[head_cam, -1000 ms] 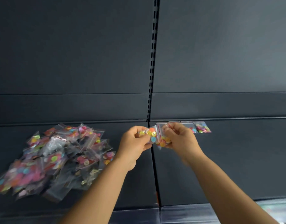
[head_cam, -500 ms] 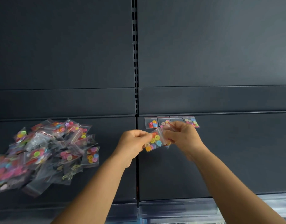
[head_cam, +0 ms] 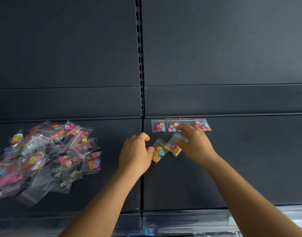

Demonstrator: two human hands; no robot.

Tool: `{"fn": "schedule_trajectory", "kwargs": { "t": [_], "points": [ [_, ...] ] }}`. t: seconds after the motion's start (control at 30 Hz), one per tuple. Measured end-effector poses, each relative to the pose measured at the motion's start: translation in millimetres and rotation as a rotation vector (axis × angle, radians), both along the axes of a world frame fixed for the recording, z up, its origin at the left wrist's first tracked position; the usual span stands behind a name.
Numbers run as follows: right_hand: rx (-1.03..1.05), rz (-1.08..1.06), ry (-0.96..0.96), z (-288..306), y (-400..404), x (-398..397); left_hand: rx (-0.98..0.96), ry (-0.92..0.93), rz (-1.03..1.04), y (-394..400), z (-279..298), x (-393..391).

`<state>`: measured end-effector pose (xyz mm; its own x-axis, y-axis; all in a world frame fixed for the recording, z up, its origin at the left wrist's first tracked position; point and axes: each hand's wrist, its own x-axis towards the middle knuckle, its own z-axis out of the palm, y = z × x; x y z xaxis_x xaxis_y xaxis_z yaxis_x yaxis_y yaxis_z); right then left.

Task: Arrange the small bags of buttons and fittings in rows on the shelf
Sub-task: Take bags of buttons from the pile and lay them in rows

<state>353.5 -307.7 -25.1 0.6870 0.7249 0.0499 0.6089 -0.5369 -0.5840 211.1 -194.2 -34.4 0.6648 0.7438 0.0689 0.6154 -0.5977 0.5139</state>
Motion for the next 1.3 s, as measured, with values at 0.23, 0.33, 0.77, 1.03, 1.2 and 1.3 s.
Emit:
{"fn": "schedule_trajectory", "kwargs": {
  "t": [0.23,0.33,0.77,1.03,1.2,1.3],
  "points": [
    [-0.103,0.119,-0.128,-15,-6,-21,0.081,0.064,-0.464,4,-12,-2],
    [-0.094,0.128,-0.134,-22,-9,-19,0.100,0.092,-0.357,2,-16,5],
    [-0.022,0.130,-0.210,-30,-8,-10,0.145,0.066,-0.325,2,-22,18],
    [-0.070,0.131,-0.243,-26,0,-5,0.167,0.106,-0.342,3,-19,35],
    [-0.109,0.101,-0.250,-28,2,0,0.188,0.133,-0.366,4,-18,41],
    [-0.136,0.103,-0.251,-26,4,0,0.185,0.145,-0.367,5,-17,43]
  ]
}}
